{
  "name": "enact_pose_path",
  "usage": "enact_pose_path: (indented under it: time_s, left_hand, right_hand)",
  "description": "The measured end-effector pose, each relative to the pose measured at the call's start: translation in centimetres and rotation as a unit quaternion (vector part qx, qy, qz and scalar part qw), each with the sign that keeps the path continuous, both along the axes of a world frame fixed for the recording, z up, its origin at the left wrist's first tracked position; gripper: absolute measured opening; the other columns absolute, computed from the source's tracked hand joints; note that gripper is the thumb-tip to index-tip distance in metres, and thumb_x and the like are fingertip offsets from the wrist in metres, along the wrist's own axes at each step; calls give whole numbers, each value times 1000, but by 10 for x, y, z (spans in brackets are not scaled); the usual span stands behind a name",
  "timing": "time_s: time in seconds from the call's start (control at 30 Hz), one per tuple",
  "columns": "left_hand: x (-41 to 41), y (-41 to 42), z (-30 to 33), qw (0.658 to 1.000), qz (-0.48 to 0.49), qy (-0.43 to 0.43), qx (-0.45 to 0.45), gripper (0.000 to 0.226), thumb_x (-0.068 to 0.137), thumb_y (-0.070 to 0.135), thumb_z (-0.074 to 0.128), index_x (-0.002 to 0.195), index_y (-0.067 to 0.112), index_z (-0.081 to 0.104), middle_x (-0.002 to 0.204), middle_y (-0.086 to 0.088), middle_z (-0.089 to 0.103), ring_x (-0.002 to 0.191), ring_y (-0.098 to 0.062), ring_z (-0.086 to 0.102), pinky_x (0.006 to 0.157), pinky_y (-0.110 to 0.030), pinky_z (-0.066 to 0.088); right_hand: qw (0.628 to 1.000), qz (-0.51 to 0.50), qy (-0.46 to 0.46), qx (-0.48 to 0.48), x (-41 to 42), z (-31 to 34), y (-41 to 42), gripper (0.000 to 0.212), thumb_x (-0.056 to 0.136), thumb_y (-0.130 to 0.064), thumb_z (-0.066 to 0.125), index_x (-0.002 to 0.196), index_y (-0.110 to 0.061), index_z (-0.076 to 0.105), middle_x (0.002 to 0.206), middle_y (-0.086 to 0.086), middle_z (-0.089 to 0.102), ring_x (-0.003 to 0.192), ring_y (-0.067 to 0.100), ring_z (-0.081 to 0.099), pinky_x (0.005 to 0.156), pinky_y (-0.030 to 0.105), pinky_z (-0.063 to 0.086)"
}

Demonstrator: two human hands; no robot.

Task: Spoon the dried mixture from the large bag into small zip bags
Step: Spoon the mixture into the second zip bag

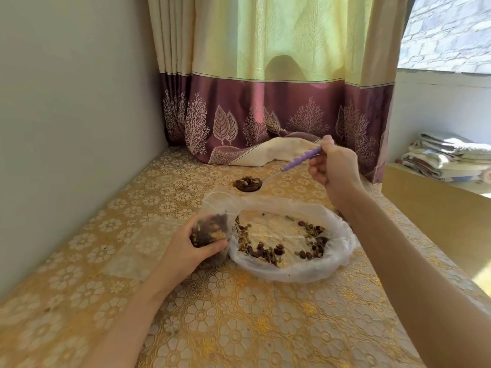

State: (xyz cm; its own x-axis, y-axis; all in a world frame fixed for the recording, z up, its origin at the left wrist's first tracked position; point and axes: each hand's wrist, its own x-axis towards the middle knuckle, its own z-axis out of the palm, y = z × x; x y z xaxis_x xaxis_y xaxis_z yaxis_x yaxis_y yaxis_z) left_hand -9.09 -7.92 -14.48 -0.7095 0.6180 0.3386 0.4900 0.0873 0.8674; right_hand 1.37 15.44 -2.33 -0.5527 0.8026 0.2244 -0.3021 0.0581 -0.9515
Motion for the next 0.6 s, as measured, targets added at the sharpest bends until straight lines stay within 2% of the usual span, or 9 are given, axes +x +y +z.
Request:
enact_pose_path:
  time_s: [0.07,0.2,0.27,0.37,0.5,0.6]
  left_hand:
    - [0,0,-1,1000,3,-7,0,47,70,20,80,101,44,54,89,39,62,82,20,55,66,3,38]
    - [-2,1,-4,1000,10,-20,9,47,69,21,81,105,39,56,92,20,66,84,18,56,67,1,40]
    - [-2,2,-5,1000,9,-27,7,50,69,23,80,110,35,55,99,17,64,85,20,55,66,3,38]
    - [-4,1,-6,999,11,-40,10,52,68,24,81,108,39,51,104,15,62,86,18,55,67,2,39]
    - [-6,2,-7,999,11,-40,9,52,68,23,81,103,43,49,105,15,61,86,18,55,67,0,41]
    - [-6,2,-8,999,14,-44,9,53,68,24,81,104,44,49,106,15,61,87,18,55,68,-1,42]
  right_hand:
    - [999,6,-10,31,-11,7,-12,48,102,-26,39,63,-6,57,40,-3,52,33,5,42,34,15,33]
    - [989,17,-42,144,-30,17,-40,47,101,-25,40,60,-8,56,48,1,54,37,9,43,40,22,35]
    - [973,16,-49,226,-34,20,-53,45,101,-24,41,61,-9,56,46,-3,54,37,9,44,42,22,37]
    - [944,6,-48,326,-37,24,-66,44,100,-23,42,59,-15,55,47,-7,55,41,9,46,49,26,42]
    - [939,13,-35,342,-34,25,-67,44,100,-22,42,59,-16,54,44,-10,56,41,7,45,49,24,41]
    - [949,4,-23,314,-30,22,-58,44,101,-21,41,59,-15,55,45,-8,56,40,7,44,46,21,39]
